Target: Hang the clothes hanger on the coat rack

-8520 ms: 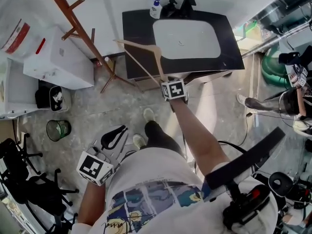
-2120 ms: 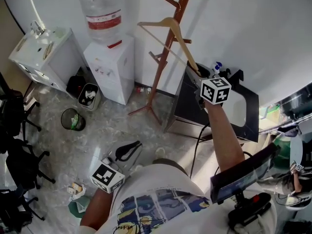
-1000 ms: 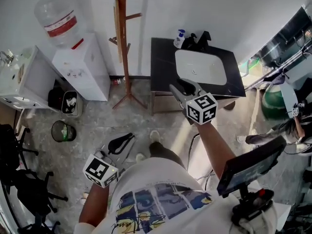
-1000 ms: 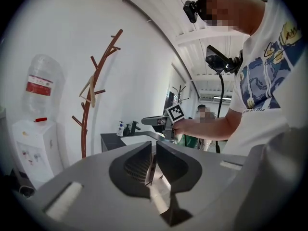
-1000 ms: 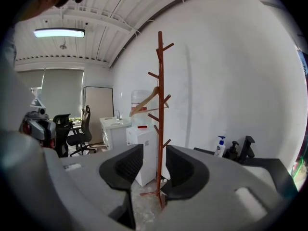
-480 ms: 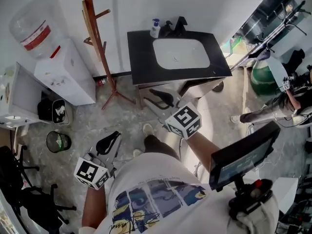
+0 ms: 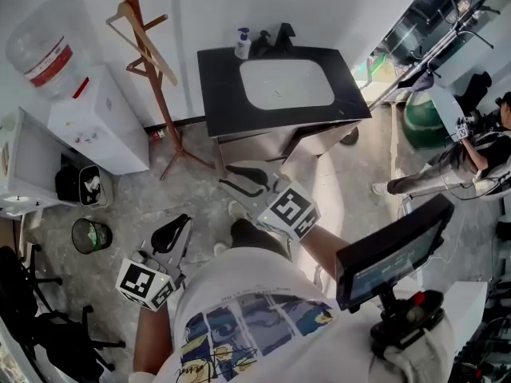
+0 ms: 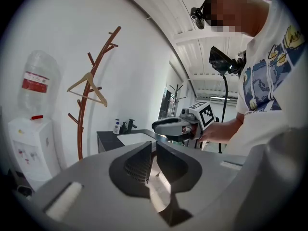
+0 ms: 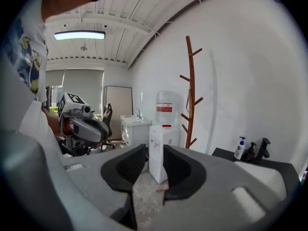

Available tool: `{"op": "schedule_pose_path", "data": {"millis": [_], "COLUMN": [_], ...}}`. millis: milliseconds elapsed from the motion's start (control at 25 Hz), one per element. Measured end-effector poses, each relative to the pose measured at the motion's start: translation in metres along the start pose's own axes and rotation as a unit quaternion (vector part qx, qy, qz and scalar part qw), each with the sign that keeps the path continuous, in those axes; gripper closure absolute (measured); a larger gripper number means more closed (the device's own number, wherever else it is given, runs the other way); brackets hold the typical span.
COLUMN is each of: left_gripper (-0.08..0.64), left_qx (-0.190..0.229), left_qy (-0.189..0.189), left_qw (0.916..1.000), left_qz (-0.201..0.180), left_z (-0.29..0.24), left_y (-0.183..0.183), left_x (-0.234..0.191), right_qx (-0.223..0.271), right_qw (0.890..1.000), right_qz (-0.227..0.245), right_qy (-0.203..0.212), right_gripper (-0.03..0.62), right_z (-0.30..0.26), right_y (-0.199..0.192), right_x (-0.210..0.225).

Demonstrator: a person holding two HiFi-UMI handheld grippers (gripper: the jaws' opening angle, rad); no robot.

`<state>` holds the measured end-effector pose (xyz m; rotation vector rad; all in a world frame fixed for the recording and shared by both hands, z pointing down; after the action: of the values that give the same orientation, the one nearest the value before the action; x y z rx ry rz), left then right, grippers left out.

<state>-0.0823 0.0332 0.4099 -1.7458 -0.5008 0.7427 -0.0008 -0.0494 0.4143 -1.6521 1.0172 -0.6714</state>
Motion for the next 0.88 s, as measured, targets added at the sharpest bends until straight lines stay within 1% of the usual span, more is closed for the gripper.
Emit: {"op": "schedule_pose_path", "data": {"millis": [80,240,400,640,880], "left_gripper": [0.526,0.525,0.525,0.526,0.526], "left_qx": [0.000,0.002,0.001,0.003,0.004], "left_qy": [0.001,0.002,0.006,0.009,0.013], "left_qw": [1.0000,1.0000,1.0000,0.9999,0.9998], "left_qz": [0.001,0.005,0.008,0.010,0.012], "left_z": [0.001,0.003,0.005,0.006,0.005], "left_y": [-0.001,-0.001,-0.002,-0.002,-0.004], "left_x": [0.000,-0.002,-0.003,-0.005,-0.012], "right_qx": [0.003,-0.008,-0.007,-0.017,-0.017], "right_qw": [1.000,1.000,0.999,0.998,0.999], "right_qz": [0.003,0.011,0.025,0.042,0.041], "right_qy": [0.007,0.019,0.028,0.032,0.031], "right_gripper": [0.482,0.502,0.506,0.511,0.515], "right_z": [-0.001,-0.004,-0.007,-0.011,-0.017], "right_y": [0.001,0.006,0.011,0.016,0.015], "right_x": [-0.005,-0.017,-0.025,-0.026,-0.022]}}
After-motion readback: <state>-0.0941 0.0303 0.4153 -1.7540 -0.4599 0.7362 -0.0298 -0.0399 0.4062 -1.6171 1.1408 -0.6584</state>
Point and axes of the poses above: the fingertips, and each gripper's own axes: z backward along the fingers, x to its right, y out of its top, the point moved 1 cm from there along z, backward along the fingers, and after that the axes turned 1 degree about -y, right-handed, at the moved point
